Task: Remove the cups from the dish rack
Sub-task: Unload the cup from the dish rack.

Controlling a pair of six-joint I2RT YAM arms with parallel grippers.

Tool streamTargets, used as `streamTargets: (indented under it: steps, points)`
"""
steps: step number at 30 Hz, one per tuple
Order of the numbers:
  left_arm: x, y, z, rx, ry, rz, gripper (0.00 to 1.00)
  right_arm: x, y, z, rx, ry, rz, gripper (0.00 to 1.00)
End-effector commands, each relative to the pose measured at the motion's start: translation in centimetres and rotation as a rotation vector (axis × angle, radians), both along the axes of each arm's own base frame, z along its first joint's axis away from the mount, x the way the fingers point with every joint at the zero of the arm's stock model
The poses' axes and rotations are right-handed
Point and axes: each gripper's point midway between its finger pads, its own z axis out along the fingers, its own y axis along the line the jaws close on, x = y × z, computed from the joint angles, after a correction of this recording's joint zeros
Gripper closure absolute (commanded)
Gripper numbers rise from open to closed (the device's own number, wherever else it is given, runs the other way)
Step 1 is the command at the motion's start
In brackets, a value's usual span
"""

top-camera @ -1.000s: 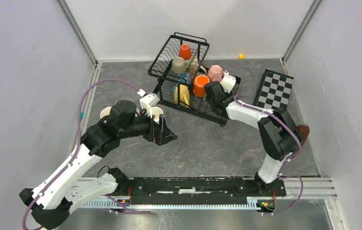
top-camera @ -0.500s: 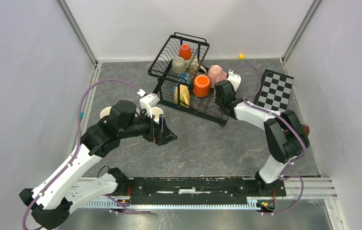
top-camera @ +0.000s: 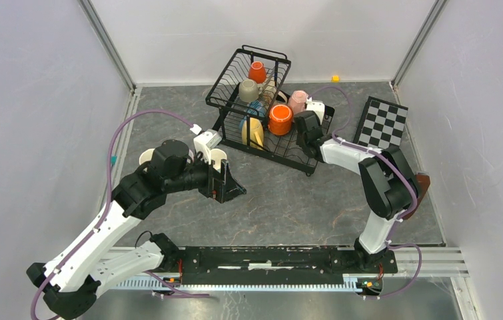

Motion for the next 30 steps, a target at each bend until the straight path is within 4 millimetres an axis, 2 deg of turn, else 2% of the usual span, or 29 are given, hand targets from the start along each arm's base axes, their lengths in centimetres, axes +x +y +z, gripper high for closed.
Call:
streamTargets:
  steps: [1, 5, 20, 23, 30]
  points:
    - [-0.1, 0.1, 0.5, -0.001, -0.055, -0.028, 0.00, 2.2, -0.2, 2.7, -0.060, -0.067, -0.003, 0.79]
    - [0.1, 0.0, 0.6, -0.007, -0.051, -0.015, 0.00, 2.4, -0.5, 3.9, -0.085, -0.086, 0.003, 1.00]
    - [2.1, -0.9, 1.1, -0.156, -0.016, 0.139, 0.00, 0.8, 0.1, 10.4, -0.032, -0.196, 0.112, 1.00]
    - [2.5, -0.9, 1.1, -0.183, -0.009, 0.176, 0.00, 0.0, 0.0, 10.9, -0.032, -0.185, 0.123, 1.00]
    - [3.0, -1.3, 1.7, -0.299, 0.020, 0.232, 0.00, -2.1, -0.3, 13.6, 0.024, -0.203, 0.138, 1.00]
